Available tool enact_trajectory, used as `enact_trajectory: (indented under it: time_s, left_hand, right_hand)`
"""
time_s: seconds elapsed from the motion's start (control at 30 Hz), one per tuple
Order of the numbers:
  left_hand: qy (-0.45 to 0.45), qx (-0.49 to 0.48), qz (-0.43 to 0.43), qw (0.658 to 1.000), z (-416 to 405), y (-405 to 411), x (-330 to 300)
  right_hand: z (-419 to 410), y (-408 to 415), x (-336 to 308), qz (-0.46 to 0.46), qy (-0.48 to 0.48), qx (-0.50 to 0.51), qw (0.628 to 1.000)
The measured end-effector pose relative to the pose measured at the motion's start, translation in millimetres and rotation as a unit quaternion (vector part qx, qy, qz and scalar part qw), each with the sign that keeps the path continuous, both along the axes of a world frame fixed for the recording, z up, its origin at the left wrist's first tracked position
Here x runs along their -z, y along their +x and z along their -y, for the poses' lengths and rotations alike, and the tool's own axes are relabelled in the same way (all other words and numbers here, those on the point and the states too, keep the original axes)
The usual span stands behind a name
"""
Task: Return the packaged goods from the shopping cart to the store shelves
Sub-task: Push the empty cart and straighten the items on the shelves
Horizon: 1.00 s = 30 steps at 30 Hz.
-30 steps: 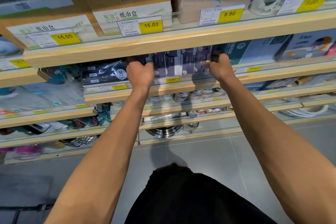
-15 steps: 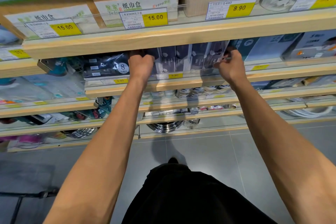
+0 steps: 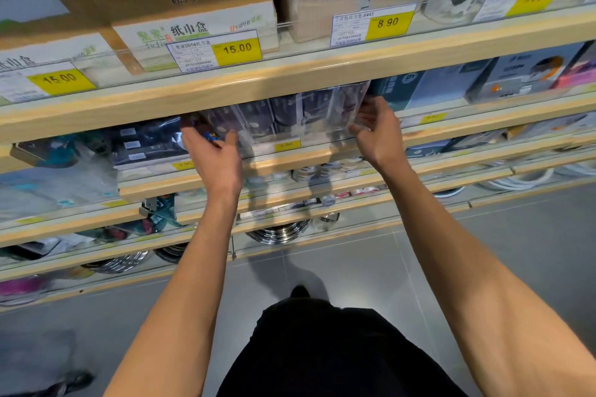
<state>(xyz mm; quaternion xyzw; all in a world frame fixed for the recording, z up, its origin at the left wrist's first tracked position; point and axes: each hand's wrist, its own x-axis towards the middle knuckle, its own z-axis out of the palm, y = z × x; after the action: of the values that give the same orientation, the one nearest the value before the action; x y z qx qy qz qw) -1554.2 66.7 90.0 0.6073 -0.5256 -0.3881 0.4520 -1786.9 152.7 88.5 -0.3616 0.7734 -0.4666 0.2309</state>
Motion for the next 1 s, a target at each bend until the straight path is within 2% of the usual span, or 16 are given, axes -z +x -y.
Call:
enact_trajectory:
  time_s: [0.23, 0.4, 0.57, 0.63, 0.77, 0.87, 1.0]
  left_hand:
    - [-0.059, -0.042, -0.025, 0.997, -10.5, -7.2, 7.9]
    - [-0.114, -0.108, -0.106, 0.982, -36.7, -40.1, 4.8]
    - [-0.131, -0.030, -0.079, 0.988, -96.9, -125.6, 5.3]
    - [-0.125, 0.011, -0.038, 0.991, -107.3, -166.4, 8.6]
    - [-0.045, 0.103, 0.024, 0.993, -102.5, -237.6, 12.2]
    - [0.042, 0.089, 0.036, 0.994, -88.5, -276.3, 4.8]
    - [0.081, 0.071, 0.072, 0.992, -76.7, -288.9, 2.0]
  right_hand:
    - [-10.9, -6.7, 3.2, -0.022, -0.053, 0.022, 0.998]
    - [-29.2, -36.8, 7.7, -0.038, -0.105, 0.112, 0.987]
    - [-58.4, -107.4, 18.5, -0.007, -0.103, 0.199, 0.975]
    - [-67.5, -138.6, 17.3, -0.002, -0.076, 0.181, 0.981]
    - [-76.6, -189.4, 9.6, -0.035, -0.005, 0.098, 0.995]
    - [-77.4, -215.9, -1.6, -0.052, 0.029, 0.022, 0.998]
    - [-73.5, -225.4, -8.6, -0.081, 0.087, -0.042, 0.992]
